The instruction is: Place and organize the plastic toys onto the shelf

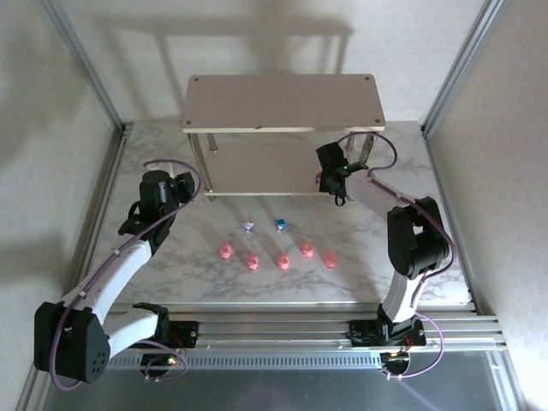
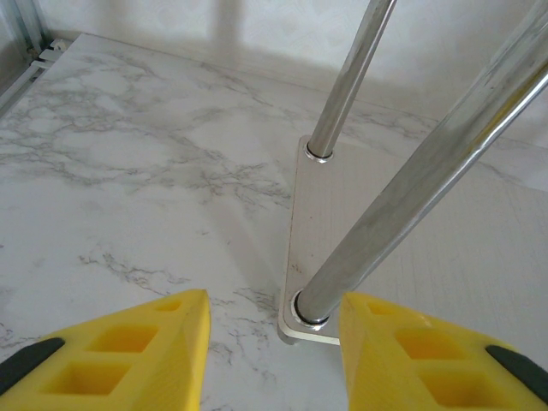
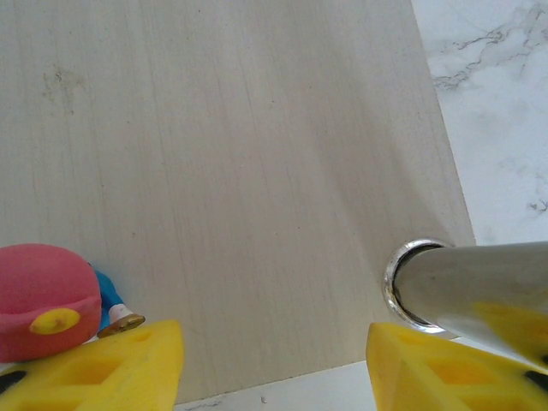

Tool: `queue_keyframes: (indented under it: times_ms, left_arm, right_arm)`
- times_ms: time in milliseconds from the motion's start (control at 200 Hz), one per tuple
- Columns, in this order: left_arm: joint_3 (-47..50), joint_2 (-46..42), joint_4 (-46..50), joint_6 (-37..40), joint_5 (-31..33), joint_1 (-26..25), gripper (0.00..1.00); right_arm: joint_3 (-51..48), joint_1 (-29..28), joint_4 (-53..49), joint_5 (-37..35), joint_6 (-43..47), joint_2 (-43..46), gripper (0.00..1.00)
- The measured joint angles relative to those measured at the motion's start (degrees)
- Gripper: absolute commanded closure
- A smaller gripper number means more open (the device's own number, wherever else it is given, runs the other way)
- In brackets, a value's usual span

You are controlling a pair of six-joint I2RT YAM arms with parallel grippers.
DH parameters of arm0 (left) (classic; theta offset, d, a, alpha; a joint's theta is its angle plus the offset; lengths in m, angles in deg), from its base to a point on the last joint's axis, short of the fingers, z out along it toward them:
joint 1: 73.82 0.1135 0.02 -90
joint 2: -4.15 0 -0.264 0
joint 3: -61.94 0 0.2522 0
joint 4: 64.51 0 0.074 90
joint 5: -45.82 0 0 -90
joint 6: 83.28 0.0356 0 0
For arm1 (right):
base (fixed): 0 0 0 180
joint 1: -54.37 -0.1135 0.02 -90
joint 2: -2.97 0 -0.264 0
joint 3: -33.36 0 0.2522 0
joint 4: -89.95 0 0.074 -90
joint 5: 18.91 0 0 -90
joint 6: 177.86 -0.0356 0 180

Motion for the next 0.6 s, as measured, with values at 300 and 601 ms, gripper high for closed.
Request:
queue_keyframes:
  times_ms: [300, 601]
  left_arm:
    - [0.0, 0.0, 0.0, 0.0, -0.02, 0.0, 0.56]
    - [0.0, 0.0, 0.0, 0.0, -0.02, 0.0, 0.56]
  right_arm:
    - [0.31, 0.04, 0.33, -0.02, 0.72, -0.13, 0.37]
    - [-0.28, 0.04, 0.81, -0.13, 1.05, 0.5, 0.35]
